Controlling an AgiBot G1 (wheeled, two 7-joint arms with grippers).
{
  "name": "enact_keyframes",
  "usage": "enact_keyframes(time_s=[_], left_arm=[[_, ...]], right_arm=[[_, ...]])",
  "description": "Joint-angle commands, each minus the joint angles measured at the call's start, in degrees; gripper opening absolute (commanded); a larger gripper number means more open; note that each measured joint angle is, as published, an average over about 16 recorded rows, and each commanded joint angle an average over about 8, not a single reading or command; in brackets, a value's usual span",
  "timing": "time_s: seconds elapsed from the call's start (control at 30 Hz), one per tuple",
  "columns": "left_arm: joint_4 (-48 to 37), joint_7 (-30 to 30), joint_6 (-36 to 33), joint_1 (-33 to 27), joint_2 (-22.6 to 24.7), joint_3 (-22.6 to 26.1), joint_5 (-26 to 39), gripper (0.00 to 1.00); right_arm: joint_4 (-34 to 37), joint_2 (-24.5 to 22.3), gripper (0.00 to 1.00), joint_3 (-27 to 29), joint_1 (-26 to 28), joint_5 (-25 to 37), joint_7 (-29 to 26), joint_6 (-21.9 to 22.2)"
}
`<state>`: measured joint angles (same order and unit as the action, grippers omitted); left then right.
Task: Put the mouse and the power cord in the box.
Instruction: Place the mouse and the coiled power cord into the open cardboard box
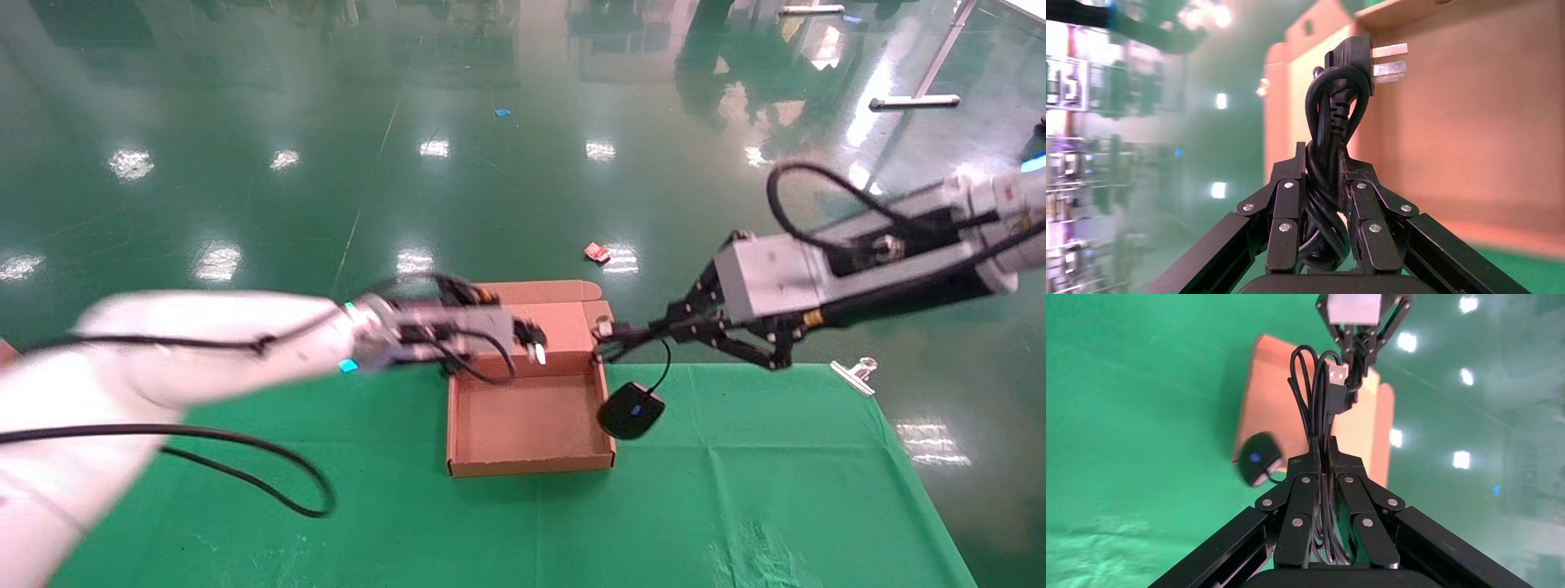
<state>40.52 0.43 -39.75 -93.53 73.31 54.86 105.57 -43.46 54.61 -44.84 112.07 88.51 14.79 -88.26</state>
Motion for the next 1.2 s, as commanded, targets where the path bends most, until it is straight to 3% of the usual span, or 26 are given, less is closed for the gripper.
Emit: enact_keyframes(time_s=[0.03,0.17,0.43,0.97,1.2], left_arm=[[-5.1,2.0,2.9,1.4,2.9,-0.5,-1.2,0.00],[-9.3,6.2,6.5,3.6,4.8,-0.4,-5.5,0.00],[-11.2,11.8,8.5,5.3,5.0,0.6,-15.9,0.97],[-15.2,20.9,7.6,4.0,5.0,4.4,-27.9,1.00],[-17.7,23.1,6.7,2.1,3.6,4.3,-32.5,1.00]], right_arm=[[-0.4,-0.6,0.00,-0.1,-1.1,-0.2,0.1,0.3],[0.8,-0.7,0.00,-0.7,-2.7,0.4,1.3,1.0],[5.6,0.2,0.00,-1.5,-3.5,1.9,4.7,2.6],[11.2,4.3,0.00,-2.1,-2.3,2.0,7.1,2.3],[12.3,8.6,0.00,-2.3,-0.5,2.6,6.8,4.0]])
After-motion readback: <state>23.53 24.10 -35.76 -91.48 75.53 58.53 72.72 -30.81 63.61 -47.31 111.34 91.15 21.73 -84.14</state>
